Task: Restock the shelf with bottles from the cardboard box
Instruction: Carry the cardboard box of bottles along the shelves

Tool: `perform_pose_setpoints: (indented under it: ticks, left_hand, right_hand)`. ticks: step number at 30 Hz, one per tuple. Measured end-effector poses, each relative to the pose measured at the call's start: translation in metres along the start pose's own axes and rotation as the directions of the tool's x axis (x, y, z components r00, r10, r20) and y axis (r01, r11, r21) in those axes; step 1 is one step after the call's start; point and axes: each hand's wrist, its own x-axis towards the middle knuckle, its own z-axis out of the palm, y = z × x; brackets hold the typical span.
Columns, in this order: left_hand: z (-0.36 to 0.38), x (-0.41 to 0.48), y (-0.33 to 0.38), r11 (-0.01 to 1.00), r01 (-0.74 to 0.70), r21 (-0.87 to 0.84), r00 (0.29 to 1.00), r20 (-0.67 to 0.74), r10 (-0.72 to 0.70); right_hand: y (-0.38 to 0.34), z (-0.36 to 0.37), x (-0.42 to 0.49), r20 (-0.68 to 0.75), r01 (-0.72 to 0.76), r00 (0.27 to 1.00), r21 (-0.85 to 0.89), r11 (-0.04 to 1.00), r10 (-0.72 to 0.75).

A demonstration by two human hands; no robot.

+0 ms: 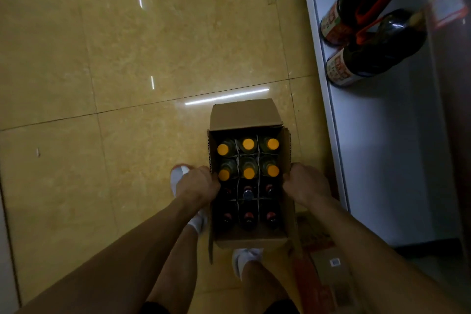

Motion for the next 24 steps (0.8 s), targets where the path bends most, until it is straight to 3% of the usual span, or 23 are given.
perform_pose_setpoints:
  ticks: [7,12,15,18,24]
  left_hand:
    - [-0.01,0.001,-0.01,0.995,-0.104,-0.005,0.993,0.049,0.104]
    - [-0.03,0.003,-0.012,0.978,-0.187,0.097,0.978,0.118,0.175]
    - [-0.037,0.009,-0.015,0.98,-0.181,0.088,0.973,0.162,0.165]
    - [-0.049,0.016,-0.013,0.996,-0.085,-0.001,0.99,0.114,0.084]
    - [-0.083,0.039,-0.014,0.996,-0.069,-0.053,0.994,0.08,0.073]
  right_hand:
    - [-0.01,0.0,-0.005,0.022,-0.044,0.999,0.028,0.999,0.043]
    - [-0.024,-0.005,-0.004,0.019,-0.1,0.995,0.03,0.995,0.1]
    - [-0.033,-0.013,-0.002,0.021,-0.108,0.994,0.01,0.994,0.108]
    - [-0.042,-0.021,0.001,0.016,-0.112,0.994,-0.009,0.994,0.112]
    - [-0.067,-0.037,0.019,-0.022,-0.11,0.994,0.036,0.993,0.111]
